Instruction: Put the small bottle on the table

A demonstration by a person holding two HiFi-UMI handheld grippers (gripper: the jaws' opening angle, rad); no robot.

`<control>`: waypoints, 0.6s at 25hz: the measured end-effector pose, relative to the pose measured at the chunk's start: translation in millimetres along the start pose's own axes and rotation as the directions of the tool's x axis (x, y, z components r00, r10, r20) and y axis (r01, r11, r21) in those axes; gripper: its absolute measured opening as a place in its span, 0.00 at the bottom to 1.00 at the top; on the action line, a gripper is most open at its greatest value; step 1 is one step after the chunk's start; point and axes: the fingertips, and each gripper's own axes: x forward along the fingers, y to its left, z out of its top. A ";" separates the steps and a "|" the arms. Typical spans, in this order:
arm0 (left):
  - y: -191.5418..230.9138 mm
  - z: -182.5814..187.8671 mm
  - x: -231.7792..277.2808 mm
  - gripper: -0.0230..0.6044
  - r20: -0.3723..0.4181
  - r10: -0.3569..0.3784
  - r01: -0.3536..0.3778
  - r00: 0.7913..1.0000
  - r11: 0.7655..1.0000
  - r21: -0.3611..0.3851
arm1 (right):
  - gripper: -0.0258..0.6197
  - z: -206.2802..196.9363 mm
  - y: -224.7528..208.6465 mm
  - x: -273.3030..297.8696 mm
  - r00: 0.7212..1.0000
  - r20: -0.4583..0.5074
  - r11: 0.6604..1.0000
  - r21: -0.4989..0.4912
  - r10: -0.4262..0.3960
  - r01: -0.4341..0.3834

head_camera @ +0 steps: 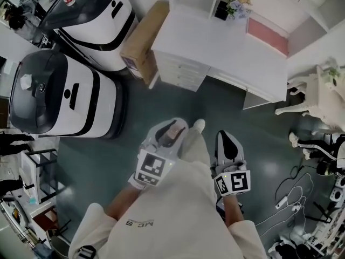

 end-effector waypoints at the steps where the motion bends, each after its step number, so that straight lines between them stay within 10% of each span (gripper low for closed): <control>1: 2.8 1.3 9.2 0.25 -0.003 -0.006 0.006 1.000 1.000 0.000 | 0.03 -0.7 -7.6 5.5 1.000 -0.002 1.000 0.003 -0.006 0.006; 15: 83.2 104.5 216.7 0.25 -0.019 -0.005 0.005 1.000 1.000 -0.005 | 0.03 50.3 -189.8 161.0 0.999 0.015 0.998 0.061 -0.032 0.031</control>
